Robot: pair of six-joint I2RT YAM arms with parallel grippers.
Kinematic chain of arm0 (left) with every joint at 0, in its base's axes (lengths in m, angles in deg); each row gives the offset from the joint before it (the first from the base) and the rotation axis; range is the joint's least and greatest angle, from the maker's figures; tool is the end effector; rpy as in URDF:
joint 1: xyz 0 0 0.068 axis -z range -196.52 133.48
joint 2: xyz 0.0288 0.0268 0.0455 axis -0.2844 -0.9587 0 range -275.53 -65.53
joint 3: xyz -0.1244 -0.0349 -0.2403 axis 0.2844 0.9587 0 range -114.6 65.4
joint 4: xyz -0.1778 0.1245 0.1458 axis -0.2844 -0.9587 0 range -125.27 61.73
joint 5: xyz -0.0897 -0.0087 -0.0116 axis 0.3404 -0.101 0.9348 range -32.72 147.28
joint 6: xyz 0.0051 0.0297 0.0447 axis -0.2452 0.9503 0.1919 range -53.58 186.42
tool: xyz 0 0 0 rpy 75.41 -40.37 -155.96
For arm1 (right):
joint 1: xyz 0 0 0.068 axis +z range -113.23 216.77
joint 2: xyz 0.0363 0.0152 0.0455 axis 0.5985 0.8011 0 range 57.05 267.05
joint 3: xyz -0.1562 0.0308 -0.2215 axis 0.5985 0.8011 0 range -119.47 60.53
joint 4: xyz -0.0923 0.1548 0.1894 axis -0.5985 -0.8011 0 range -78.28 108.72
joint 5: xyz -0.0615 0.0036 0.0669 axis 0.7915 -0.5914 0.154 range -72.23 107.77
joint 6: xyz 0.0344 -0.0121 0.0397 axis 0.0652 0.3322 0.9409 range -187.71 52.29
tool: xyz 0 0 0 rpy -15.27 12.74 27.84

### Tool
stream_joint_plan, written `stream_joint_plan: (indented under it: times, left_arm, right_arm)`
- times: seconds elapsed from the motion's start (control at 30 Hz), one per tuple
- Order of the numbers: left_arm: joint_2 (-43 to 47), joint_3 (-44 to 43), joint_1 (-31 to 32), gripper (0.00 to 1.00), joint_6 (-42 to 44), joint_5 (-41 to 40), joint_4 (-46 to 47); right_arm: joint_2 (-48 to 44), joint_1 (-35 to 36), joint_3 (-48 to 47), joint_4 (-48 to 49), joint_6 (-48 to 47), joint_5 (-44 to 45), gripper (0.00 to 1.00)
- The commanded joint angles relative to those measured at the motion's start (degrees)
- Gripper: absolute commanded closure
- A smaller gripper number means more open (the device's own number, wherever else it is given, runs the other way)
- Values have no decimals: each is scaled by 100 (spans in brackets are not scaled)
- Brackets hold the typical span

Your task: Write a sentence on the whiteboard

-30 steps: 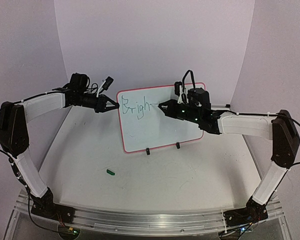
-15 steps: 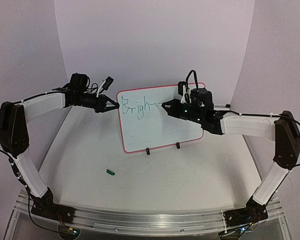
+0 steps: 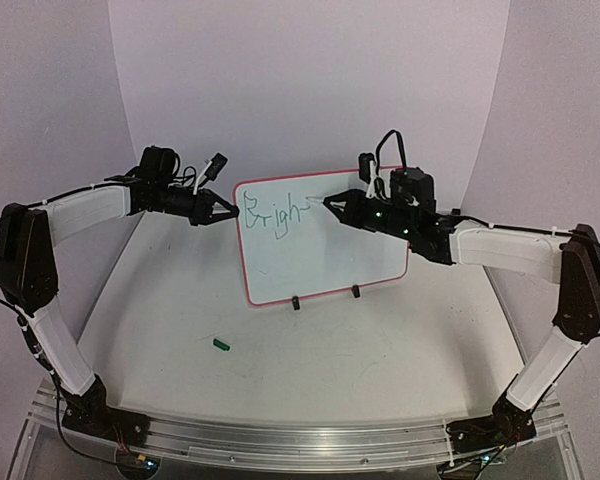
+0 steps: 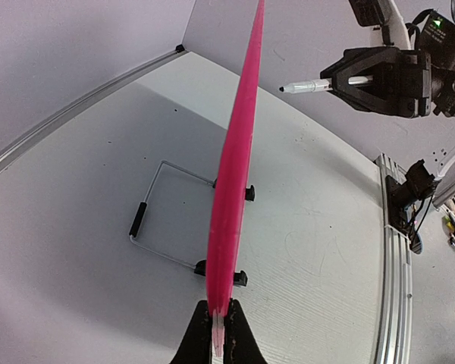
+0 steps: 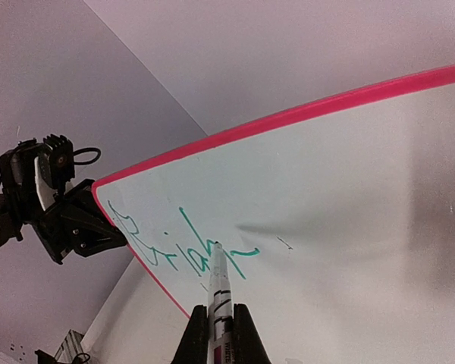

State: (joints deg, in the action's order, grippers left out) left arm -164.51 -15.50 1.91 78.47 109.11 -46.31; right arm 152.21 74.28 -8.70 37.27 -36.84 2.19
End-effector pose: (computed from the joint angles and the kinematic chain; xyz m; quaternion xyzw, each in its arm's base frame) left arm 0.3614 -0.1499 0.2987 0.4018 0.7216 -0.4117 0.3852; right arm 0.3096 0.2497 0.3093 -0.1325 0.7378 0.4518 0.4838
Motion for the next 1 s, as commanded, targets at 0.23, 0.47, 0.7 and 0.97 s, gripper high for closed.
stream_joint_plan:
  times: [0.23,0.47,0.7,0.97]
  left_arm:
    - [149,-145,94,100,67,39,-323]
    - [140,-145,90,100,67,51,-316]
    - [144,-145,91,100,67,40,-318]
    - [145,-144,90,100,65,42,-323]
  right_arm:
    - [340,-143,-480,149,105,-207,100]
    - [473,-174,-460,141,147,-250,100]
    - [509,-182,-348,133,200,-174,100]
    - [470,-183,10,131,294,-187,100]
